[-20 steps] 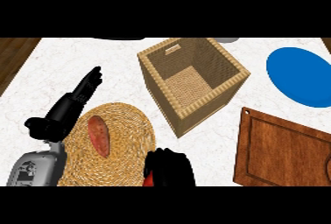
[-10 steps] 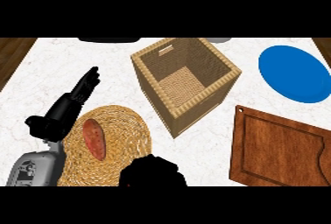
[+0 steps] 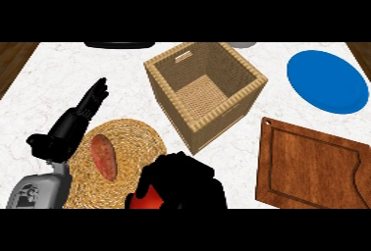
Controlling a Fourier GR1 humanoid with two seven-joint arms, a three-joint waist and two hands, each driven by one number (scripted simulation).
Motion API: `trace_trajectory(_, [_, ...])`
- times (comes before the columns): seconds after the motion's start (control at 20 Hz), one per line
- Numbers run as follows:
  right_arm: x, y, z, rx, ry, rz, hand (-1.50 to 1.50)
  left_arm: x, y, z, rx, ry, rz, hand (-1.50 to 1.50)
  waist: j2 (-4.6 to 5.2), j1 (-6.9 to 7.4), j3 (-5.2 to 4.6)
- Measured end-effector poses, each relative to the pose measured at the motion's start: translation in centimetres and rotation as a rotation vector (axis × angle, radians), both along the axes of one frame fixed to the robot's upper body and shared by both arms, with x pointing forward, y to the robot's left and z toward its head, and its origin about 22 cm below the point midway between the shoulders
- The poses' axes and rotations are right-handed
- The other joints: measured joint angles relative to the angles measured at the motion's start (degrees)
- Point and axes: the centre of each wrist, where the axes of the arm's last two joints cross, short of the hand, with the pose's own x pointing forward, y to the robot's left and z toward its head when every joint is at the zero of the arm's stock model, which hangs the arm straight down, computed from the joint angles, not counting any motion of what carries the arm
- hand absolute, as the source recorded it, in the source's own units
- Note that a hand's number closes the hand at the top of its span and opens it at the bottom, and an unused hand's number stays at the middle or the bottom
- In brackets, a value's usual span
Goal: Pick the tomato from the cutting board and place it in the basket
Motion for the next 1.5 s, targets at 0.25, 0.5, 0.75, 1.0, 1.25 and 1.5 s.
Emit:
trace_trajectory(0.25, [2.4, 0.2, 1.9, -0.002, -0.038, -0.076, 1.5, -0.1, -0.3, 0.0, -0.001, -0.007, -0.01, 0.0, 0.22, 0.53, 0.0])
trace_trajectory(0.5, [5.6, 0.5, 4.0, -0.002, -0.078, -0.175, 1.5, 0.1, -0.6, 0.2, -0.001, -0.013, -0.02, 0.0, 0.51, 0.82, 0.03])
trace_trajectory(0.75, [8.6, 0.4, 7.1, 0.036, -0.136, -0.276, 1.5, 0.5, -0.2, 0.4, 0.001, -0.018, -0.023, 0.0, 0.67, 0.81, 0.07])
trace_trajectory(1.0, [11.1, 0.1, 9.4, 0.064, -0.148, -0.363, 1.5, 0.5, -0.2, 0.5, -0.001, -0.02, -0.02, 0.0, 0.79, 0.54, 0.15])
trace_trajectory(1.25, [13.4, -1.0, 10.2, 0.078, -0.103, -0.423, 1.5, 0.2, -0.4, 0.7, -0.009, -0.015, -0.011, 0.0, 0.88, 0.09, 0.23])
trace_trajectory(1.5, [14.8, -2.0, 8.7, 0.073, -0.044, -0.446, 1.5, -0.1, 0.4, 0.8, -0.009, -0.021, -0.004, 0.0, 0.96, -0.29, 0.26])
